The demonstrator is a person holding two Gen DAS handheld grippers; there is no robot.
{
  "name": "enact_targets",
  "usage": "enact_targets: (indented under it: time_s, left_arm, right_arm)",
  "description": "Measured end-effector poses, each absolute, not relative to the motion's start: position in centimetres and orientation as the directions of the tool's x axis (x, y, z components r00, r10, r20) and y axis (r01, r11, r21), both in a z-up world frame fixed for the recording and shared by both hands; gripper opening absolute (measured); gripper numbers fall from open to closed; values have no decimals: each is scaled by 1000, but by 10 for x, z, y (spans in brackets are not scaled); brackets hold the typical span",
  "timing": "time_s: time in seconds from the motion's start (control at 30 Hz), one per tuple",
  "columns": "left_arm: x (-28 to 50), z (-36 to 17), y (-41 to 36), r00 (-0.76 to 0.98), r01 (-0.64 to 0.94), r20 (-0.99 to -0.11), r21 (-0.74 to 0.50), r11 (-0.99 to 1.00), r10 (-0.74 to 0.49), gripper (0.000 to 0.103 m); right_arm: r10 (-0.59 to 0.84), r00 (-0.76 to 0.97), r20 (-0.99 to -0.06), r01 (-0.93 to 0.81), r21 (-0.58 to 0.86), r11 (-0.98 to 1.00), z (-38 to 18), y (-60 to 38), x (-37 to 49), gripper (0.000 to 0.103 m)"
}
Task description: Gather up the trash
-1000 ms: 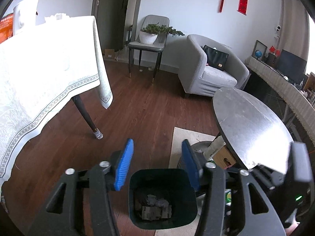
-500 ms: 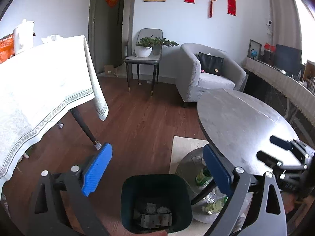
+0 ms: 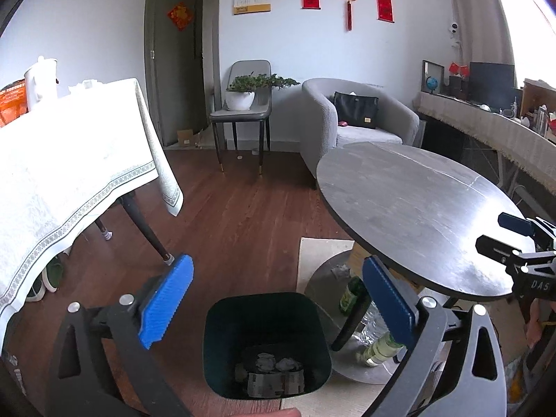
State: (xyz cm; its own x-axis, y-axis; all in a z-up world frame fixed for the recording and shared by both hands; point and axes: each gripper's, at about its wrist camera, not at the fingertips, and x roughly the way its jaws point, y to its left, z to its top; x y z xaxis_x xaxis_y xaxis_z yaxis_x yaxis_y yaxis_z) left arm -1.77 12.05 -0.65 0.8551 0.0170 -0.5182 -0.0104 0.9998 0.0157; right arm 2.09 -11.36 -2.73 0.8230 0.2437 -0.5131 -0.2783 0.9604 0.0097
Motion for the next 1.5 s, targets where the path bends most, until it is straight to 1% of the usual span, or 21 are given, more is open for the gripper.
enact_targets:
  time_s: [0.13, 0.4, 0.87, 1.5]
  left_arm:
    - [-26, -8, 115, 865, -19, -501, 30, 999, 31, 100]
    - [-23, -12, 106, 862, -35, -505, 38, 999, 50, 100]
    - [-20, -15, 105, 856, -45, -513, 36, 998, 57, 100]
    - [-20, -17, 106, 854, -47, -516, 38, 998, 60, 100]
  right_arm:
    - [245, 824, -511, -271, 25, 962, -27, -122, 15, 90]
    - [244, 829, -503, -266, 30, 964, -25, -131, 9, 91]
    - [275, 822, -499, -298, 35, 954, -24, -131, 8, 92]
    - [281, 820, -498, -304, 37, 952, -24, -129, 8, 92]
